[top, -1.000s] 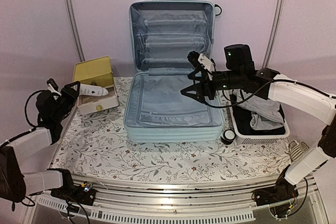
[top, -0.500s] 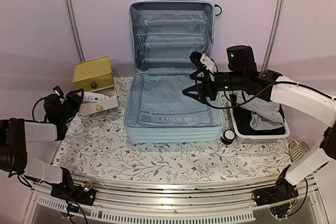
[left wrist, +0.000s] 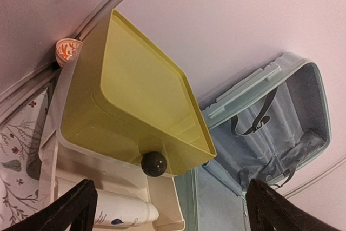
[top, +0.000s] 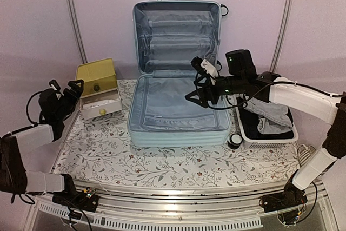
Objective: Open, take out, and arrange the luggage
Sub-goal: Place the makeup in the drawer, then close the drawer in the storage box.
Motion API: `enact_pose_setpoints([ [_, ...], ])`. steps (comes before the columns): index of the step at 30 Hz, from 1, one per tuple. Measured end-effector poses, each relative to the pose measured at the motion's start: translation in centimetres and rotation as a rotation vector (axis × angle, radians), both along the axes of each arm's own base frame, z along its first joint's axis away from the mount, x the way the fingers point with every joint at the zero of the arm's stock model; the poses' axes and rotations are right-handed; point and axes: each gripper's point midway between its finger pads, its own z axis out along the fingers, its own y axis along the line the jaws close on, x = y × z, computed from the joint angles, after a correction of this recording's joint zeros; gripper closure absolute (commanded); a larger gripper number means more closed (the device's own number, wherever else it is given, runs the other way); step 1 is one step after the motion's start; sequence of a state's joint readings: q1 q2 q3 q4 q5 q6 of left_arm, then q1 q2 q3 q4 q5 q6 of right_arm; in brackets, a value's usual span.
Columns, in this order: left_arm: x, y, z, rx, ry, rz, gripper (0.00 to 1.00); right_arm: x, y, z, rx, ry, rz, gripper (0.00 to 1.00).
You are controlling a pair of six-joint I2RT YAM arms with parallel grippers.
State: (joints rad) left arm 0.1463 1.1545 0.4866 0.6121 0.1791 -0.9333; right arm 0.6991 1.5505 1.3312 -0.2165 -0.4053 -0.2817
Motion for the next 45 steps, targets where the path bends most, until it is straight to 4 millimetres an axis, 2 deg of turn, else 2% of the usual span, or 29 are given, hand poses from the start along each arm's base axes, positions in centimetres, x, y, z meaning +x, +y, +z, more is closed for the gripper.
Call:
enact_pose_setpoints([
  [3, -0.8, 0.4, 1.5, 0.052, 0.001, 0.027, 0.03, 0.8, 0.1, -1.2, -0.015, 0.046, -0.018, 0.15],
  [5, -1.3, 0.5, 2.6, 0.091, 0.006, 0.034, 0.09, 0.9, -0.1, -2.0, -0.03, 0.076, -0.028, 0.15],
  [8, -2.0, 0.1, 4.2, 0.152, 0.006, 0.012, 0.35, 0.7, -0.4, -2.5, -0.046, 0.097, -0.035, 0.15],
  [10, -2.4, -0.6, 4.5, 0.162, 0.009, -0.025, 0.54, 0.8, -0.5, -2.7, -0.051, 0.102, -0.039, 0.15],
  [12, -2.8, -1.8, 3.8, 0.171, 0.026, -0.09, 0.71, 0.8, -0.7, -3.2, -0.061, 0.111, -0.047, 0.15],
  [14, -3.1, -2.9, 2.1, 0.159, 0.06, -0.14, 0.89, 0.9, -1.0, -3.8, -0.074, 0.119, -0.071, 0.15],
  [16, -3.5, -4.3, -0.7, 0.15, 0.115, -0.203, 1.0, 1.0, -1.6, -4.3, -0.083, 0.128, -0.099, 0.14],
  [21, -3.3, -6.1, -6.0, 0.1, 0.239, -0.29, 1.0, 0.6, -3.3, -4.6, -0.078, 0.126, -0.168, 0.13],
  [28, -0.8, -6.5, -11.0, 0.071, 0.348, -0.317, 1.0, 0.3, -5.9, -4.0, -0.034, 0.106, -0.274, 0.12],
  [32, 1.2, -6.1, -11.1, 0.078, 0.34, -0.3, 1.0, 0.3, -7.0, -3.1, -0.002, 0.089, -0.316, 0.11],
  [37, 4.8, -4.8, -10.1, 0.103, 0.29, -0.241, 1.0, 0.1, -7.6, -2.4, 0.029, 0.077, -0.343, 0.08],
  [43, 8.7, -3.2, -10.0, 0.075, 0.223, -0.2, 1.0, 0.2, -7.7, -3.5, 0.022, 0.138, -0.367, 0.06],
  [45, 9.3, -2.9, -10.3, 0.061, 0.207, -0.196, 1.0, 0.7, -7.3, -4.0, 0.0, 0.169, -0.369, 0.06],
])
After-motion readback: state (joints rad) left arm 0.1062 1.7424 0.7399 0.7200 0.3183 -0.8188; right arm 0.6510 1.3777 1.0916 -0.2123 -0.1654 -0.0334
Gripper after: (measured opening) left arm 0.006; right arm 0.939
